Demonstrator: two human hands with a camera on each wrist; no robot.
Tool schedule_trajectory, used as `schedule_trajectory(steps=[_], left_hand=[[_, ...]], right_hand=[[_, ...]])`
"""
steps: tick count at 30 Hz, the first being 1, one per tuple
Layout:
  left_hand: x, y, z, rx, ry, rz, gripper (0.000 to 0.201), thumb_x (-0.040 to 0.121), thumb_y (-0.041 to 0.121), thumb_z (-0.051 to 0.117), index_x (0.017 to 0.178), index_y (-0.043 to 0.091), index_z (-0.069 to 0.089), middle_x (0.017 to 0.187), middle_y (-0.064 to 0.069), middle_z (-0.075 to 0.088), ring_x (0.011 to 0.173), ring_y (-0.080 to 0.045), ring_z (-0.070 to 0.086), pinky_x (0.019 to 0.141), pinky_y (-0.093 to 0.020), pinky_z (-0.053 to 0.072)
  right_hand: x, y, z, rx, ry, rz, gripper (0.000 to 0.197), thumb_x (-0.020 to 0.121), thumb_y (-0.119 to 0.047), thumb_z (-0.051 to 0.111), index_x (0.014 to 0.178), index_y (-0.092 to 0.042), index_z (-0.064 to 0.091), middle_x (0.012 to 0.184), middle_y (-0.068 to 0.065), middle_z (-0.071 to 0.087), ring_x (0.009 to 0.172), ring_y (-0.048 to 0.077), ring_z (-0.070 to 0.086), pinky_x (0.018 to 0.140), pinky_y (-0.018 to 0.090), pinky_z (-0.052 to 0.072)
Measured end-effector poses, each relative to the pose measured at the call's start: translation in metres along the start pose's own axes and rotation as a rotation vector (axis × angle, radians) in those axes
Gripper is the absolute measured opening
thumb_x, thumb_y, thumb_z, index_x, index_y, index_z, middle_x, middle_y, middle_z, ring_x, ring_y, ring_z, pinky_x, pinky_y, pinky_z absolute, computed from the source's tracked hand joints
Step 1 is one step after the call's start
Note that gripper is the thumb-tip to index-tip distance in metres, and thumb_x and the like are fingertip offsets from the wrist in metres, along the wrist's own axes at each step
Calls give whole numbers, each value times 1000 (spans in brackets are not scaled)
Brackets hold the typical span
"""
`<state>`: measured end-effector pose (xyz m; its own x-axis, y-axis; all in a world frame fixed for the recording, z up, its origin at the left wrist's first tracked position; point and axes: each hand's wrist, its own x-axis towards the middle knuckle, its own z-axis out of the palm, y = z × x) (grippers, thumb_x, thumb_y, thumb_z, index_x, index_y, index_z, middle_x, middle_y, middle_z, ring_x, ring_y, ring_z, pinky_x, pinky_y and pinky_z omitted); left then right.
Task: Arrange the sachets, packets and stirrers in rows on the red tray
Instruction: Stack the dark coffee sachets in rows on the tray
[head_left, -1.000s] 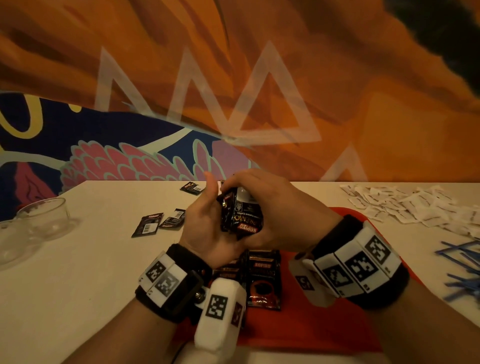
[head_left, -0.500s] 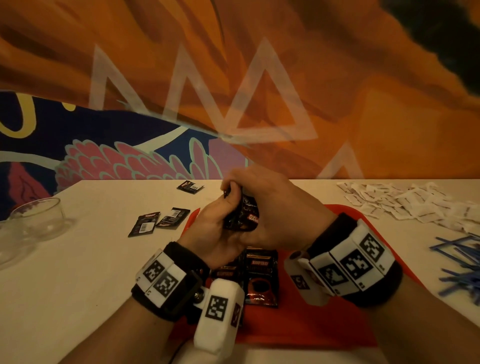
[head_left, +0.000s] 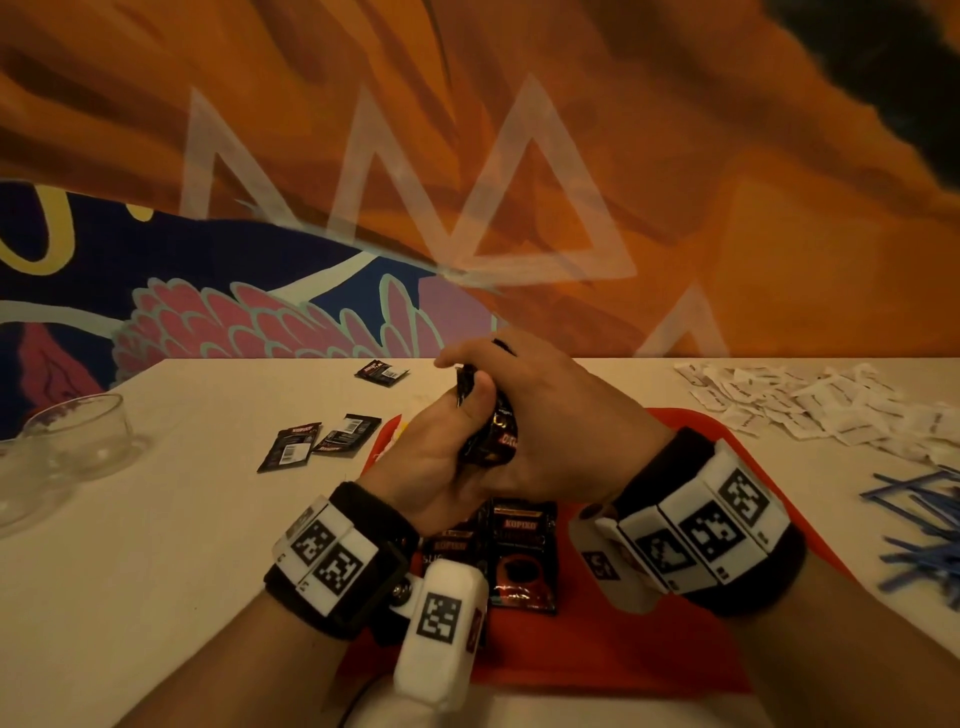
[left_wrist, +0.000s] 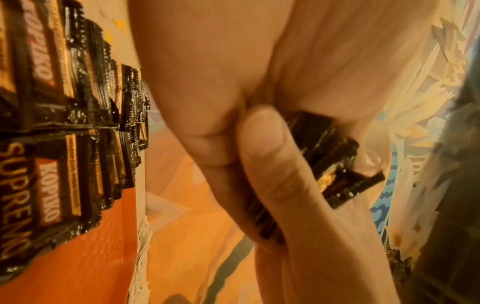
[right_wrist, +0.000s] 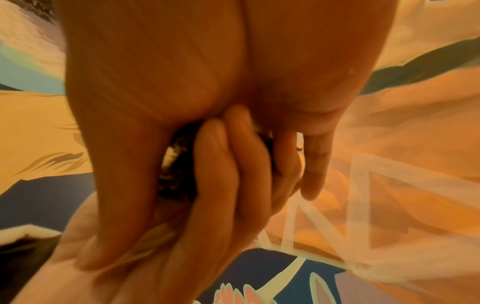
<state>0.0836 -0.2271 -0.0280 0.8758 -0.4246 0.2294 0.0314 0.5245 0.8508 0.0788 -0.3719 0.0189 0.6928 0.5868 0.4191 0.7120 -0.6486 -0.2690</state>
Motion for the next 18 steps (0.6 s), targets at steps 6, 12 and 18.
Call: schedule_trajectory(steps=[6,12,18], left_hand=[[-1,0,2,26,-19,-21,87,53,60,88,122,14,60,112,-9,73,106,-24,70,84,-36,60],[-2,0,0,-29,-39,-29,77,55,55,91,117,16,69,116,-10,71,109,-26,68,87,-40,58],[-1,4,-5,-28,-58,30,23,68,9,68,90,12,76,86,-8,70,81,-20,70,69,-32,58]], right_hand=[[-1,0,1,-18,26,0,75,63,-33,83,127,-37,43,107,-4,48,100,18,50,81,41,52],[0,-5,0,-50,9,9,83,63,-33,83,132,-41,37,107,-3,48,102,18,48,82,41,51],[-2,-6,-2,-53,-27,-12,118,55,-49,91,149,-42,20,135,-6,46,126,17,41,103,40,42]])
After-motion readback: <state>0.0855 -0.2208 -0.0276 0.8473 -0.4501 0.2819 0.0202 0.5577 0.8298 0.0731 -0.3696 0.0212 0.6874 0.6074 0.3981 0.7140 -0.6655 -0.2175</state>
